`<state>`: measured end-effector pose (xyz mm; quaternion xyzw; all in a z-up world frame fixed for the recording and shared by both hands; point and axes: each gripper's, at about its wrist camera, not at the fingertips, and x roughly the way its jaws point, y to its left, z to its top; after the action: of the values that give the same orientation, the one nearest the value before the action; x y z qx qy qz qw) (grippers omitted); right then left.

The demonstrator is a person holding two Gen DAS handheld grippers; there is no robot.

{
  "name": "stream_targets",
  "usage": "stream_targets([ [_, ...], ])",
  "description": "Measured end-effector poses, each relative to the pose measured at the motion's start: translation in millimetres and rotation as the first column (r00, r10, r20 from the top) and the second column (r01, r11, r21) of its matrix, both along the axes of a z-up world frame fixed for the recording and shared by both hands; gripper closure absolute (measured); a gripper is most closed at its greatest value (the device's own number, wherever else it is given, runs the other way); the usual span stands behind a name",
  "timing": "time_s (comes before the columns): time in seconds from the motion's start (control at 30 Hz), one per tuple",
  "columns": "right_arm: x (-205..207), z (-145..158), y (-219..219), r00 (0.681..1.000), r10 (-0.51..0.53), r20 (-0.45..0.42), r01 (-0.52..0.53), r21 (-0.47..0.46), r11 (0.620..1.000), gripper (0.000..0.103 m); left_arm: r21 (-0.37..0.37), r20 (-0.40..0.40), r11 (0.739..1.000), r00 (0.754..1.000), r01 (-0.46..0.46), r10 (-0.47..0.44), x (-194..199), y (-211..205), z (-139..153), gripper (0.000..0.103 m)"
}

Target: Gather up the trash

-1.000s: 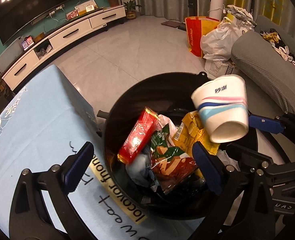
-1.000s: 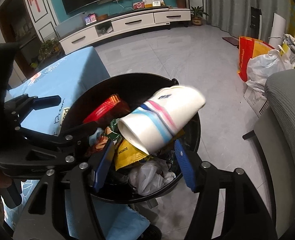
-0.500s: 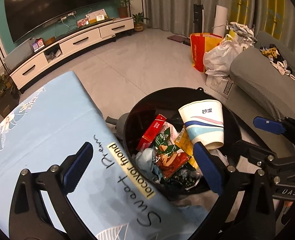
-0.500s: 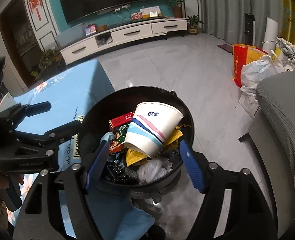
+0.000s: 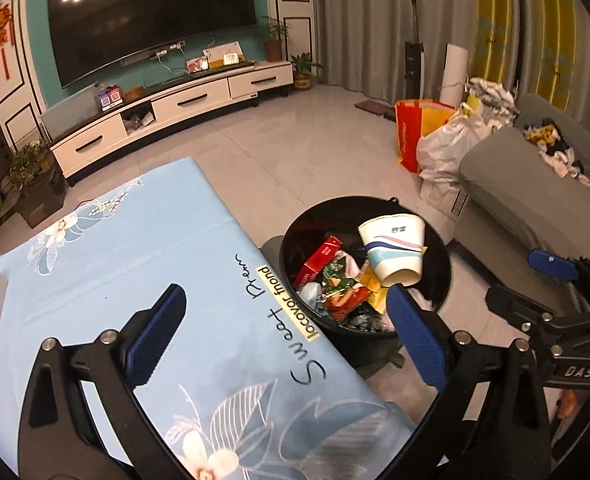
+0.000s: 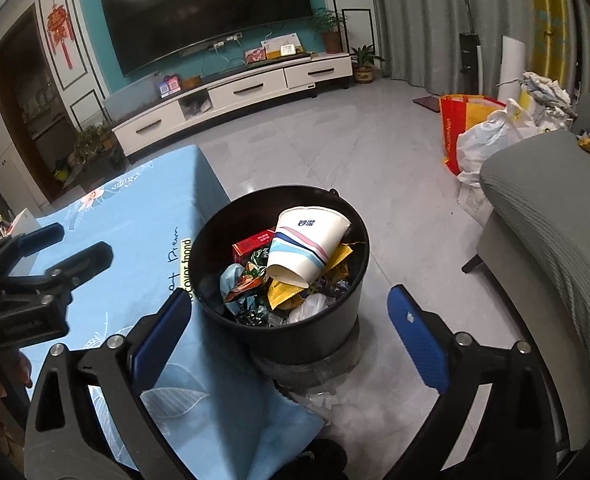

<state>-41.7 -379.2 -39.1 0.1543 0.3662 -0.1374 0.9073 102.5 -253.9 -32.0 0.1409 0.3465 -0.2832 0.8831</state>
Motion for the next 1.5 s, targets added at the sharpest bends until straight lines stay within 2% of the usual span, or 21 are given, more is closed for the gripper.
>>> stream_targets([
  [0.13, -13, 9, 11, 1.000, -0.006, 0.005, 0.006, -0.008, 1.000, 0.004, -0.051, -0.016, 0.998, 1.000, -0.021, 0.020, -16, 18, 12, 0.003],
  [0.3, -28, 13, 26, 1.000, -0.003, -0.004, 0.003, -0.003, 1.000, 0.004, -0.012, -0.005, 0.992, 0.992, -0.127, 0.127, -38, 41, 18, 0.003],
  [0.4, -34, 14, 35, 1.000, 0.001, -0.010, -0.001, 0.001, 1.000, 0.004, -0.033, -0.046, 0.987, 0.987, -0.156, 0.154, -45, 55, 18, 0.003],
  [0.6, -43, 21, 48, 1.000, -0.010, -0.012, 0.010, -0.009, 1.000, 0.004, -0.056, -0.059, 0.991, 0.991, -0.125, 0.122, -58, 70, 25, 0.003],
  [0.7, -46, 26, 53, 1.000, -0.017, -0.009, 0.017, -0.018, 1.000, 0.004, -0.031, -0.056, 0.993, 0.992, -0.113, 0.111, -63, 71, 30, 0.003],
  [0.8, -50, 30, 54, 1.000, -0.015, -0.003, 0.015, -0.017, 1.000, 0.004, -0.039, -0.077, 0.993, 0.991, -0.115, 0.111, -66, 74, 34, 0.003],
  [0.9, -52, 35, 57, 1.000, -0.019, 0.006, 0.019, -0.017, 1.000, 0.004, 0.000, -0.017, 0.990, 0.990, -0.141, 0.141, -69, 74, 37, 0.003],
  [1.0, -53, 40, 58, 1.000, -0.020, 0.008, 0.020, -0.016, 1.000, 0.004, -0.011, -0.034, 0.989, 0.989, -0.145, 0.145, -68, 76, 41, 0.003],
  [1.27, -56, 57, 61, 0.999, -0.032, 0.019, 0.033, -0.037, 0.999, 0.004, -0.004, -0.002, 0.986, 0.986, -0.165, 0.165, -70, 75, 57, 0.003],
  [1.5, -51, 55, 63, 0.999, -0.040, -0.008, 0.039, -0.041, 0.998, 0.004, 0.010, 0.014, 0.986, 0.986, -0.166, 0.166, -72, 73, 65, 0.003],
])
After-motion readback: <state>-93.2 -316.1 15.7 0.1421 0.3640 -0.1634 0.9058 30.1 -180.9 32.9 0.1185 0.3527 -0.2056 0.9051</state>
